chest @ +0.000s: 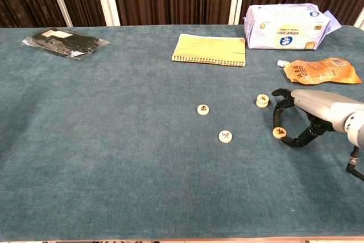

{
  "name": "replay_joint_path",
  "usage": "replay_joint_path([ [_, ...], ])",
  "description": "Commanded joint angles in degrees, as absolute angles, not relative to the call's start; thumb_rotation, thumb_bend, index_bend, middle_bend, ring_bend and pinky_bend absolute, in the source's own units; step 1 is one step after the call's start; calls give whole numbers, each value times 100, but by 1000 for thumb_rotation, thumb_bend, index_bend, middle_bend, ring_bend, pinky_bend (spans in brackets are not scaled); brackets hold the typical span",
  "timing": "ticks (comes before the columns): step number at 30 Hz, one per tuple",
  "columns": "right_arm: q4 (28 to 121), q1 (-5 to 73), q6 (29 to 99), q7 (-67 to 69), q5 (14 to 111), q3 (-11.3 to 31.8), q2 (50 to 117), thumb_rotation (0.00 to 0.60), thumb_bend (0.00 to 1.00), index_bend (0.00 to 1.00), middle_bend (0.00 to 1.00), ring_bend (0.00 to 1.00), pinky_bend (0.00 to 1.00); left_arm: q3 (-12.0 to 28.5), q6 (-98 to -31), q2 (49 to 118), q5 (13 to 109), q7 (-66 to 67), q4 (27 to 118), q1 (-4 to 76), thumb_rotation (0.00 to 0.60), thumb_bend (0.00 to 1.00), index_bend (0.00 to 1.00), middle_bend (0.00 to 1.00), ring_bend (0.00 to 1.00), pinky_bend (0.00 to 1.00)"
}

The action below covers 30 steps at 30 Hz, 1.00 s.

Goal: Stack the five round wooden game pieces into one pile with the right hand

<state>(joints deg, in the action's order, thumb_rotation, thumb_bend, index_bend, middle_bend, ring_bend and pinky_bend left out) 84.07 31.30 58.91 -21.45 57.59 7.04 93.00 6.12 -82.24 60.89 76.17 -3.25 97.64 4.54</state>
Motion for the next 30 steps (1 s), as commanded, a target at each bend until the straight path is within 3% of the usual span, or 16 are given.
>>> replay_joint_path([
  [1,8410,3132,5881,-2141,5756,708,9302,600,417,481,0,0,0,612,-8223,6090,7615,-326,9764,455,600,485,143,0,0,0],
  [16,8693,3193,5876,-2144,5704,897,9073,600,416,555,0,0,0,615,-8224,6086,7616,-337,9765,455,600,485,143,0,0,0],
  [23,9088,3495,5747,-2402,5328,1328,8580,600,416,555,0,0,0,616,-8236,6092,7627,-320,9775,456,600,485,143,0,0,0],
  [30,8799,3893,5390,-2568,4829,1502,8716,600,417,555,0,0,0,616,-8248,6097,7627,-306,9765,452,600,485,143,0,0,0],
])
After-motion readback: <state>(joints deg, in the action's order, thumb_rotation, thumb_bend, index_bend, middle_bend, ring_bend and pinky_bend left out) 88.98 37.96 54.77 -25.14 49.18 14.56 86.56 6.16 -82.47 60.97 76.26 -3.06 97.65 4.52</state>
